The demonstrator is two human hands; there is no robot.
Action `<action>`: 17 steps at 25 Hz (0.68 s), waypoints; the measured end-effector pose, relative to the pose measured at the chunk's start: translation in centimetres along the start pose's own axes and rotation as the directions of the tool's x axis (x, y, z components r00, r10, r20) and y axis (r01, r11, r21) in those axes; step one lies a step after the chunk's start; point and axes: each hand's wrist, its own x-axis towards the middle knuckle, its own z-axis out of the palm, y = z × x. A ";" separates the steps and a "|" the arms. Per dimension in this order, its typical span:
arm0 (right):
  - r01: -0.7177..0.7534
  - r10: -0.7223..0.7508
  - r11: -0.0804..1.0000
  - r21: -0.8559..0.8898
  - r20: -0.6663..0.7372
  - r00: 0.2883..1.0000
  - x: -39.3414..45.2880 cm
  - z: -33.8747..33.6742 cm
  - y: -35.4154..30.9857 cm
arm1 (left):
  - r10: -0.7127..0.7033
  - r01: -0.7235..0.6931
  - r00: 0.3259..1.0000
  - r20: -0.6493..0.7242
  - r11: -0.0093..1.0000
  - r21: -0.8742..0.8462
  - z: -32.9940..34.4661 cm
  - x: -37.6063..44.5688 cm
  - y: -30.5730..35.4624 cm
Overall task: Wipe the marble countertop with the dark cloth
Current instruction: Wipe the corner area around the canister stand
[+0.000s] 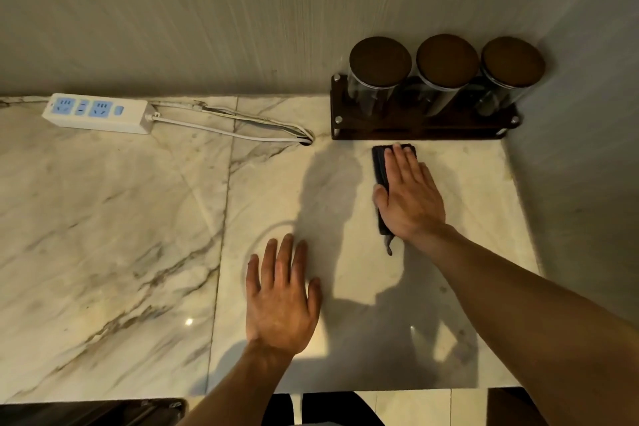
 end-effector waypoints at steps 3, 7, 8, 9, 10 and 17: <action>-0.223 0.227 0.971 0.090 -0.050 0.973 0.4 0.5 -1.1 | -0.003 0.003 1.000 -0.001 1.000 -0.003 0.1 0.0 0.0; -0.442 0.468 0.870 0.219 -0.079 0.880 0.4 1.1 -2.3 | 0.004 -0.004 1.000 0.005 1.000 -0.004 0.2 0.1 -0.1; -0.477 0.507 0.844 0.247 -0.075 0.859 0.3 1.2 -2.5 | 0.006 -0.006 1.000 0.005 1.000 -0.004 0.2 0.1 -0.1; -0.502 0.537 0.821 0.271 -0.070 0.840 0.1 1.2 -2.6 | 0.009 -0.009 1.000 0.005 1.000 -0.006 0.1 0.1 -0.2; -0.519 0.558 0.804 0.290 -0.067 0.827 -0.1 1.3 -2.7 | 0.014 -0.014 1.000 0.002 1.000 -0.011 0.1 0.1 -0.2; -0.558 0.604 0.772 0.305 -0.075 0.794 -3.5 1.9 -3.4 | 0.040 -0.047 0.997 -0.070 0.995 -0.091 0.2 0.0 -0.5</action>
